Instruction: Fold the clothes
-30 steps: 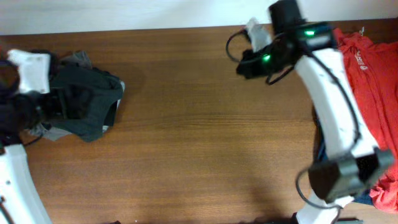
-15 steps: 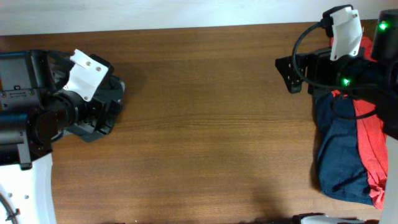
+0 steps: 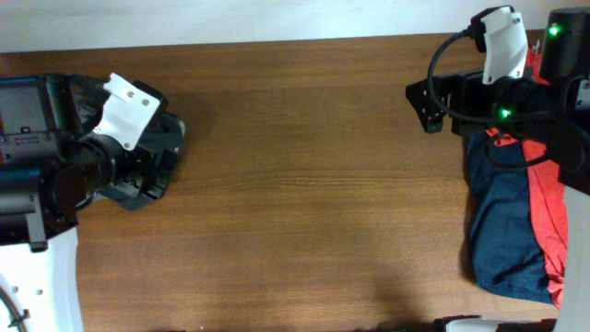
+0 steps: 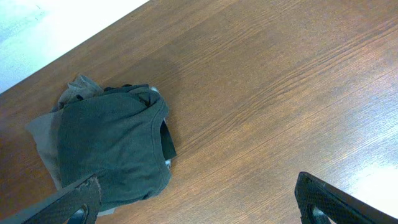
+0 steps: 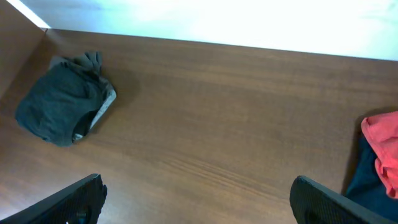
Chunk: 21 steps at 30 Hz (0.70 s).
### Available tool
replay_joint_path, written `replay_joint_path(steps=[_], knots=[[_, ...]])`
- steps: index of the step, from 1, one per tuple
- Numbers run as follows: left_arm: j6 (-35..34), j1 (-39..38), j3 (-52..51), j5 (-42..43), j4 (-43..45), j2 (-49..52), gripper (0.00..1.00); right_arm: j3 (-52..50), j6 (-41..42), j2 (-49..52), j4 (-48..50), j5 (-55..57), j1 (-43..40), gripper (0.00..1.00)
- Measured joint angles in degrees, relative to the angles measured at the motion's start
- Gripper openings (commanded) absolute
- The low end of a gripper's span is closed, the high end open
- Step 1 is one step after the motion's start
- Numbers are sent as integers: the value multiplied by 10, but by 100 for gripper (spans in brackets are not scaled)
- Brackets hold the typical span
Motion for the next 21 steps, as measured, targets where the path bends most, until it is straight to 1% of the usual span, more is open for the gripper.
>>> replay_joint_path(steps=[1,3,5,6,7,9,10,12,15,16,19,20,21], knots=[[0,0,0,0,0,0,99,-2,-3,0,2,4,0,99],[0,0,0,0,0,0,99,-18,-7,-9,41,17,0,99],[0,0,0,0,0,0,99,-65,-10,-34,127,23,0,99],[0,0,0,-1,0,0,99,-119,-14,-61,207,27,0,99],[0,0,0,-2,0,0,99,-153,-17,-79,241,28,0,99],[0,0,0,-2,0,0,99,-277,-24,-145,360,31,0,99],[0,0,0,-2,-1,0,99,-371,-26,-192,434,32,0,99],[0,0,1,-4,0,0,99,-494,-27,-255,495,31,0,99],[0,0,1,-5,-2,0,99,-657,-29,-331,558,32,0,99],[0,0,1,-5,-1,0,99,-755,-29,-378,596,36,0,99],[0,0,1,-5,-1,-1,99,-923,-33,-486,695,42,0,99],[0,0,1,-4,-1,-1,99,-996,-33,-551,728,43,0,99],[0,0,1,-5,-3,-1,99,-1023,-33,-575,746,43,0,99]])
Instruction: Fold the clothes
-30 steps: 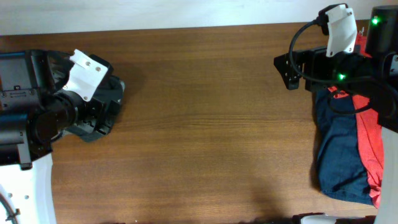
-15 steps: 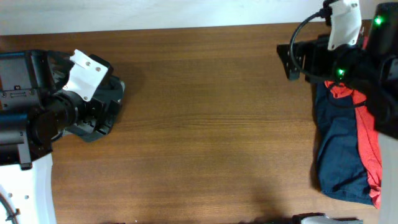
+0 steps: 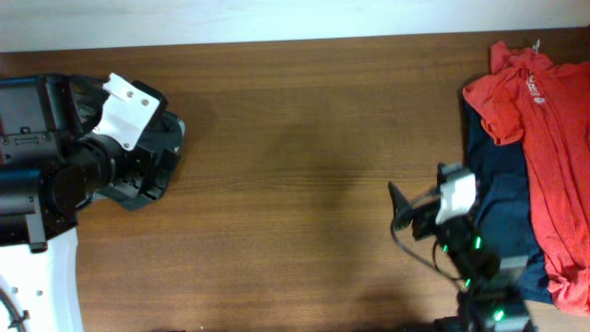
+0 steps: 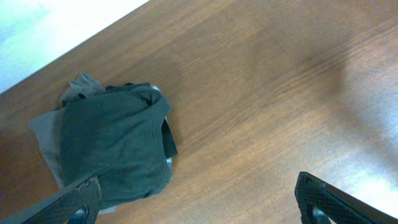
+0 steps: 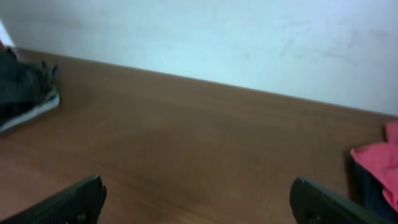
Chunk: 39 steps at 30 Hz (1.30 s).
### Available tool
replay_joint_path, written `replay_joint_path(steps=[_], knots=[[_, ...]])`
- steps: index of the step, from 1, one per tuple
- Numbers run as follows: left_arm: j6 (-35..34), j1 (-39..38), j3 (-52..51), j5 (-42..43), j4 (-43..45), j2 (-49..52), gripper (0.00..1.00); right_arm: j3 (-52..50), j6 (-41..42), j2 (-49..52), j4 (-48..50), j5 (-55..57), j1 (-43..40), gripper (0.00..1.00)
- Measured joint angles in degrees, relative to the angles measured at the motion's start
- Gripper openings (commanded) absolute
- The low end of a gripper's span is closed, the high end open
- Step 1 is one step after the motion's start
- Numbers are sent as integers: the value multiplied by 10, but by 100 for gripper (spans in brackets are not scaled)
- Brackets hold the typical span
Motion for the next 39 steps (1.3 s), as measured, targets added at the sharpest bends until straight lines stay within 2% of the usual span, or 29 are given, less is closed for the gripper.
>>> replay_joint_path(steps=[4,11,39], knots=[[0,0,0,0,1,0,99,-121,0,-133,34,1,0,99],[0,0,0,0,1,-1,99,-212,19,-267,37,2,0,99],[0,0,0,0,1,-2,99,-212,28,-273,34,2,0,99]])
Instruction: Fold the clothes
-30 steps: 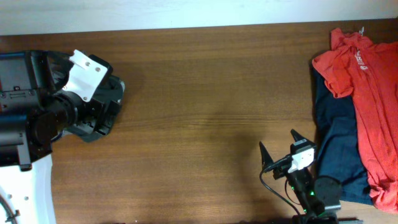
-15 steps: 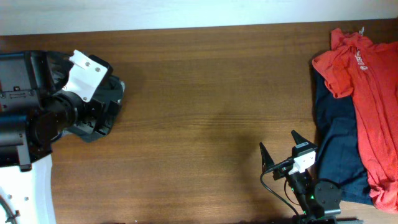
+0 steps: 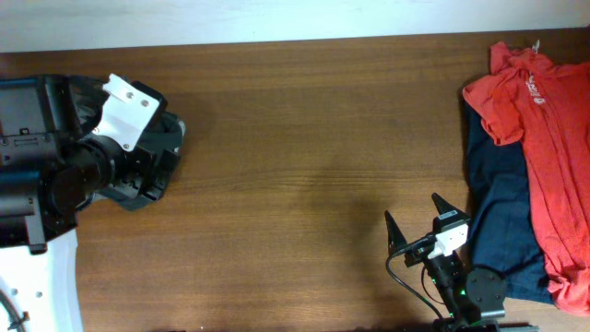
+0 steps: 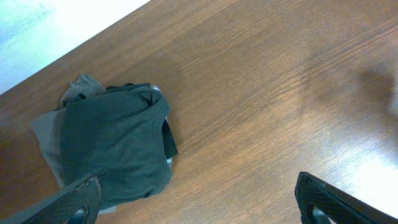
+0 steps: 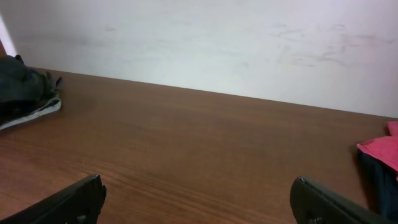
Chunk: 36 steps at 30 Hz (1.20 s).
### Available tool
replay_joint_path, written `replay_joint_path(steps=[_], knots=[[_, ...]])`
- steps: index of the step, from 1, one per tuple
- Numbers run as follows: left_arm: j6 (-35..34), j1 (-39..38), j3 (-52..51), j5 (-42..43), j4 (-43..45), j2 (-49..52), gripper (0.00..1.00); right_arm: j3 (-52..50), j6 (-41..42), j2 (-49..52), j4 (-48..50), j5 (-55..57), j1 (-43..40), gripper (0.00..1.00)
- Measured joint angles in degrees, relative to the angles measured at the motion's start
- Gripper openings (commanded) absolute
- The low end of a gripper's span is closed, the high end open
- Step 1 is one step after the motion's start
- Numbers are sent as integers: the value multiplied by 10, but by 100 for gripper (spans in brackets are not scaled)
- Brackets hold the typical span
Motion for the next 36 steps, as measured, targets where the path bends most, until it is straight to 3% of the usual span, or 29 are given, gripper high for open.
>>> replay_joint_path(steps=[7,9,12,17,25,36], knots=[[0,0,0,0,-19,0,99,0,0,0,0,0,0,99],[0,0,-6,6,10,-4,99,0,0,0,0,0,0,99],[3,0,-57,43,163,-35,99,0,0,0,0,0,0,99],[5,-5,-306,98,481,-153,99,0,0,0,0,0,0,99],[9,-15,-594,117,733,-298,99,0,0,0,0,0,0,99],[10,-15,-888,107,1026,-536,99,0,0,0,0,0,0,99]])
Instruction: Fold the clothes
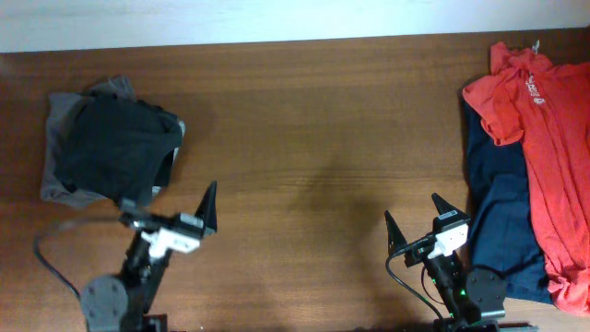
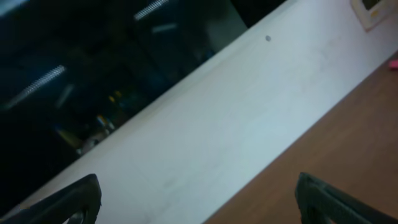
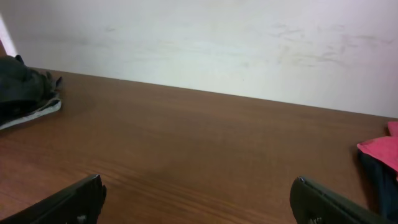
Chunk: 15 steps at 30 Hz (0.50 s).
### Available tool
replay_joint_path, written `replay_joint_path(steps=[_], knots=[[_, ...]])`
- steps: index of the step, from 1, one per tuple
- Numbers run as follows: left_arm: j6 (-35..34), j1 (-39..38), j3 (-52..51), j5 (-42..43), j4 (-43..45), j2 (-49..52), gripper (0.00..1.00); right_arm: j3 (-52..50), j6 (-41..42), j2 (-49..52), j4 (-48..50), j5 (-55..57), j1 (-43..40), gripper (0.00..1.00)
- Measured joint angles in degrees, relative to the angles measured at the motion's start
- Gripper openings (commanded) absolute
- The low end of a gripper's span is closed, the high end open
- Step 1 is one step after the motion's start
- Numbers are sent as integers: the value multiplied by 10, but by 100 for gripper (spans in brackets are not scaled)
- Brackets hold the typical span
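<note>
A dark green garment (image 1: 115, 148) lies bunched on a grey one at the table's back left; the right wrist view shows it far off as the dark bundle (image 3: 22, 87). A red shirt (image 1: 535, 111) lies over a navy garment (image 1: 502, 221) at the right edge, and a corner of the red shirt (image 3: 380, 149) shows in the right wrist view. My left gripper (image 1: 171, 210) stands open low at the front left, facing the wall, its fingers (image 2: 78, 199) holding nothing. My right gripper (image 1: 417, 219) is open at the front right, beside the navy garment.
The brown wooden table (image 1: 304, 138) runs back to a white wall (image 3: 205, 43). In the left wrist view a dark window (image 2: 93, 56) shows above that wall. A grey cable (image 1: 55, 254) loops by the left arm's base.
My left arm, which hung over the dark green pile, now sits low at the front left, and the pile shows whole from overhead. Its camera faces the wall. The right arm has not moved.
At first my left arm hung over the dark pile and my right arm over the red and navy clothes. The right arm then stood lower beside the navy garment, then at the front edge. Now both arms are at the front, open. No garment has moved.
</note>
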Motion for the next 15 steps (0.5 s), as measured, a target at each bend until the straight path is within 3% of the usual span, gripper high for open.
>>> replay_joint_path(steps=[7,15], knots=[[0,0,-158,-10,61,-144,99,0,0,0,0,0,0,98],[0,0,-182,-17,-48,-234,99,0,0,0,0,0,0,99]])
